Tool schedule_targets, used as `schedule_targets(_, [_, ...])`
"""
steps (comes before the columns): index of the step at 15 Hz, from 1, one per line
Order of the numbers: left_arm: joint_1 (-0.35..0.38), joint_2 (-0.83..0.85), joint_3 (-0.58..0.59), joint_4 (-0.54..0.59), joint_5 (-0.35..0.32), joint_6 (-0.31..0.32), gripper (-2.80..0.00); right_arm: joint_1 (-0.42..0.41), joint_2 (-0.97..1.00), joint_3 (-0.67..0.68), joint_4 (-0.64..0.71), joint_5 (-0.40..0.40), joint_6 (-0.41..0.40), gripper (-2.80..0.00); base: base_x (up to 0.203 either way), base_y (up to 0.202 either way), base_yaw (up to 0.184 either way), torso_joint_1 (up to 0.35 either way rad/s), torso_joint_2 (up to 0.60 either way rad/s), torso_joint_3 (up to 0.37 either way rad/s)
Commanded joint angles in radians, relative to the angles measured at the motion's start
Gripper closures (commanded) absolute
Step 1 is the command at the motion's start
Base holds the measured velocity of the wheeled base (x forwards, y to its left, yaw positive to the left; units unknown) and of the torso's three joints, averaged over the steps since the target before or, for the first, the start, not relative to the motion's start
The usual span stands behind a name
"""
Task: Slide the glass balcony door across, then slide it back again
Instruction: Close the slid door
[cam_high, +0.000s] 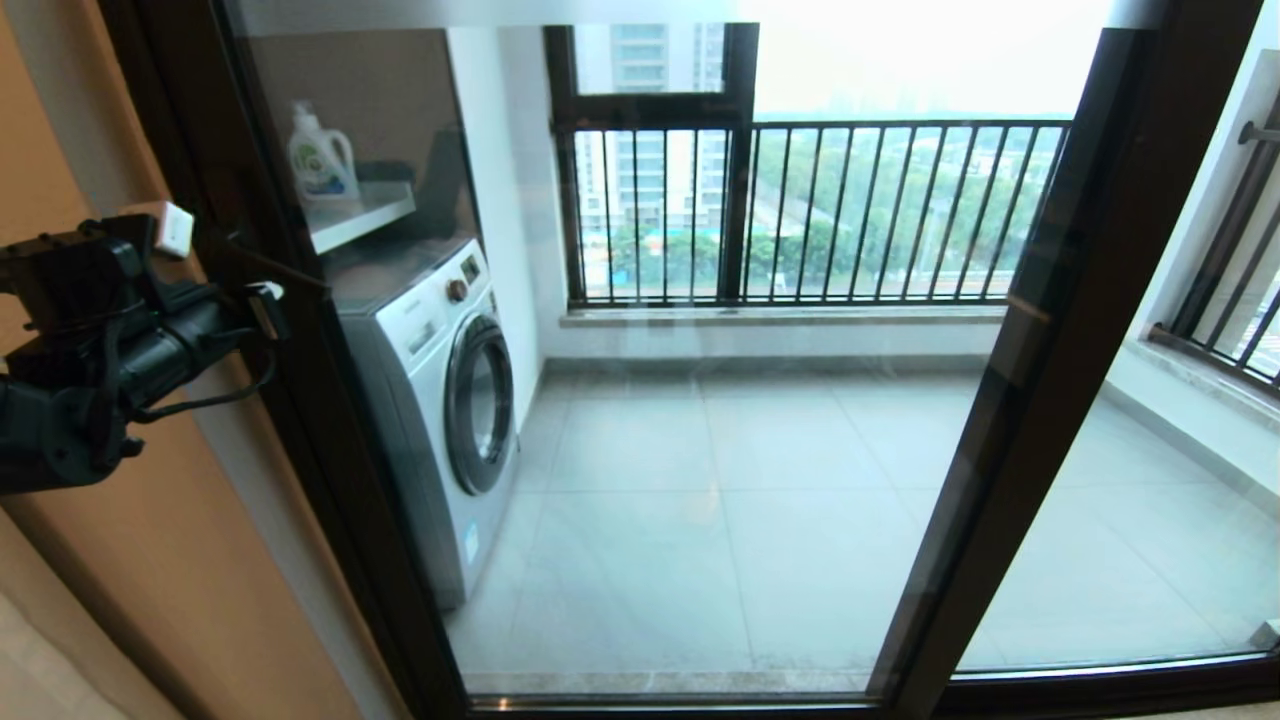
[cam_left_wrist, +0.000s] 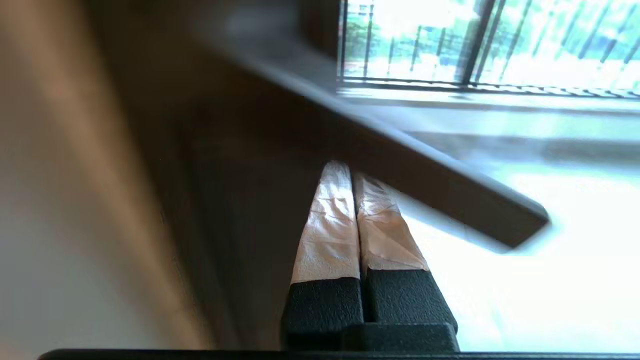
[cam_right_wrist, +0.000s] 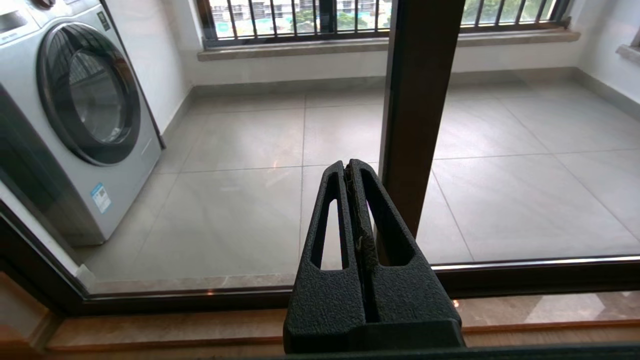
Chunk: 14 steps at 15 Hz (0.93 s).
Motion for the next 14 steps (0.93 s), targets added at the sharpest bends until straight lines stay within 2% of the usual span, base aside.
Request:
schedule_targets(1, [-0.005, -0.003, -0.010, -0.002, 0.004, -0.001, 0.00, 0.000, 0.001, 0.000, 0.000, 0.000, 0.000, 0.00, 0.000, 0.000, 0.000, 0.000, 0.00, 0.000])
schedule_targets(11, [-0.071, -0.047, -0.058, 0.033, 0.005, -0.001, 0.00, -0.001, 0.001, 0.000, 0.001, 0.000, 0.000, 0.00, 0.000, 0.000, 0.000, 0.000, 0.00, 0.000])
schedule_targets(14, [-0.069, -0.074, -0.002, 0.039, 0.004, -0.001, 0.00, 0.000, 0.001, 0.000, 0.000, 0.000, 0.000, 0.00, 0.000, 0.000, 0.000, 0.000, 0.00, 0.000])
